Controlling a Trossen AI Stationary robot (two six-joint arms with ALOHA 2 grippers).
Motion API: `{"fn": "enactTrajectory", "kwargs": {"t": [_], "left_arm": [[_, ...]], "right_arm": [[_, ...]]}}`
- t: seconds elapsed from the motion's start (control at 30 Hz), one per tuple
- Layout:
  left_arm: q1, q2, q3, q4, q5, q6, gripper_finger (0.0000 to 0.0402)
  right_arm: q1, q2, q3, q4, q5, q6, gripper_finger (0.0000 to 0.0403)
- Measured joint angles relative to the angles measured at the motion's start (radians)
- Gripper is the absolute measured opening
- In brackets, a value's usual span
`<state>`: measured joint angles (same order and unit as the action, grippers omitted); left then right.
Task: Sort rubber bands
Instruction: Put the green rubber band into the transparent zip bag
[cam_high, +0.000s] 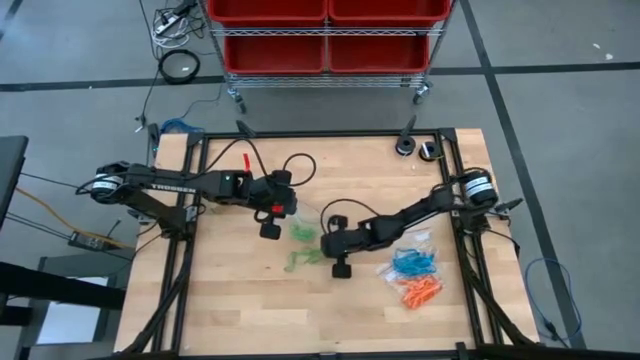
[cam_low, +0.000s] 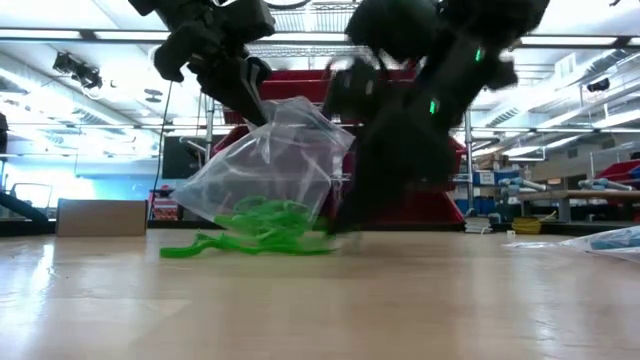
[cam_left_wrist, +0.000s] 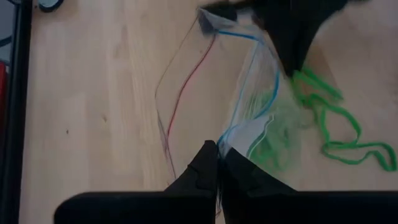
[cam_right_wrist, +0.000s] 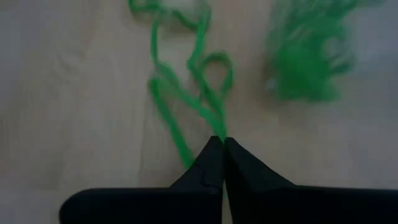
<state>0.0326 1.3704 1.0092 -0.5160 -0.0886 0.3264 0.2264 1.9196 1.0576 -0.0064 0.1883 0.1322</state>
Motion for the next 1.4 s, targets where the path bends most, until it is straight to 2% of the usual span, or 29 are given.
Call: {"fn": "enactTrajectory", "kwargs": {"t": [0.23, 0.5, 0.63, 0.77, 0.9, 1.17, 1.4], "left_arm": [[-0.002, 0.000, 0.000, -0.003, 0.012, -0.008, 0.0009], [-0.003, 0.000, 0.000, -0.001, 0.035, -0.014, 0.0009], [-0.003, 0.000, 0.000, 0.008, 0.047, -0.015, 0.0009], [-0.009, 0.000, 0.000, 0.004, 0.048, -0.020, 0.0009], [-0.022, 0.000, 0.000, 0.004, 0.048, -0.020, 0.0009], [-0.027, 0.001, 0.000, 0.003, 0.049, -0.019, 0.0009], [-0.027, 0.001, 0.000, 0.000, 0.050, -0.019, 0.0009]], "right_arm": [[0.041, -0.208, 0.002, -0.167, 0.104, -0.004, 0.0000], [0.090, -0.372, 0.006, -0.227, 0.188, 0.011, 0.0000], [0.055, -0.357, -0.001, -0.331, 0.088, 0.067, 0.0007], [0.038, -0.339, -0.023, -0.342, 0.066, 0.109, 0.0024], [0.053, -0.316, -0.045, -0.358, 0.119, 0.095, 0.0004], [0.058, -0.316, -0.088, -0.320, 0.145, 0.137, 0.0001], [0.088, -0.345, -0.087, -0.140, 0.229, 0.059, 0.0000]]}}
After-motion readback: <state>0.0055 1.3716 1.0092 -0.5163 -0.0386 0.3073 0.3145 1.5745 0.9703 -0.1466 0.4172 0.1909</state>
